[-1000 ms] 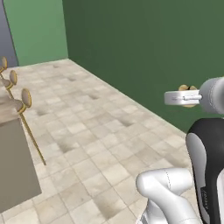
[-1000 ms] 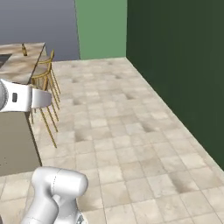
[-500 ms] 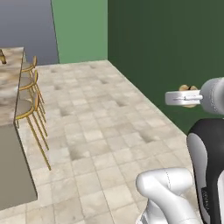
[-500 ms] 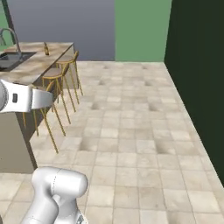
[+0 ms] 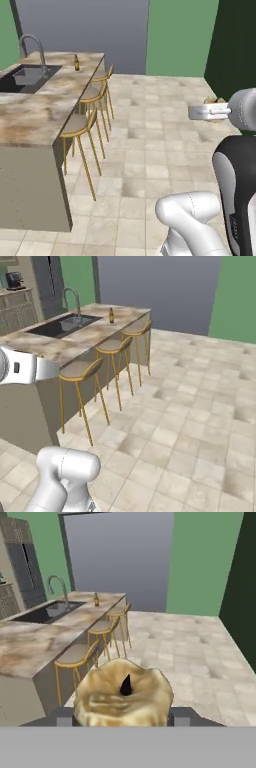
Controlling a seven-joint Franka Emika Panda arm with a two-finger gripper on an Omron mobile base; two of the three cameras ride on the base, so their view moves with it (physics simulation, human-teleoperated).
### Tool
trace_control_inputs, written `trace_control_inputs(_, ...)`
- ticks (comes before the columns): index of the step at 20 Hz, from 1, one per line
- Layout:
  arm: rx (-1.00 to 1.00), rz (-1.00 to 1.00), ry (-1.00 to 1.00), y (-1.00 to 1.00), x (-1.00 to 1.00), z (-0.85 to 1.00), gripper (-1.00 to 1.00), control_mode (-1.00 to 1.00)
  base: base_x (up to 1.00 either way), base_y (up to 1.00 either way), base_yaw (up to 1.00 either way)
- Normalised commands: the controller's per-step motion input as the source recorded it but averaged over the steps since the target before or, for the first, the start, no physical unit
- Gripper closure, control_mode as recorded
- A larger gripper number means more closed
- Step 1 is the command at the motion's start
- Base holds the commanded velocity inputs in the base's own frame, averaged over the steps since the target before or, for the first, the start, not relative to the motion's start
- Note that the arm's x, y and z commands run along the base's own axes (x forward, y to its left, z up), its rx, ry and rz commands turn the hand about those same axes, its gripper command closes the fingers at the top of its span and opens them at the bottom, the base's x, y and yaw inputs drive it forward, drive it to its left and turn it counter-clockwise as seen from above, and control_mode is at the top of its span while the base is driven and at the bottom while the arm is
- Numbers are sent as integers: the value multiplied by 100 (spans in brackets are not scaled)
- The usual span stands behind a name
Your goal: Get the candle and the beer from the cabinet and move them to the dining counter.
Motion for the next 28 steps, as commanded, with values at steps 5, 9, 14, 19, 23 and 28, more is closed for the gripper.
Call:
trace_control_inputs(5, 0, 0, 0, 0, 0, 0, 100, 100, 98, -37, 70)
trace_control_inputs(9, 0, 0, 0, 0, 0, 0, 100, 100, 91, -53, 63)
trace_control_inputs(14, 0, 0, 0, 0, 0, 0, 100, 100, 71, -75, 54)
trace_control_inputs(19, 0, 0, 0, 0, 0, 0, 100, 100, 44, -97, 31)
trace_control_inputs(23, 0, 0, 0, 0, 0, 0, 100, 100, 34, -100, 30)
trace_control_inputs(28, 0, 0, 0, 0, 0, 0, 100, 100, 42, -95, 55)
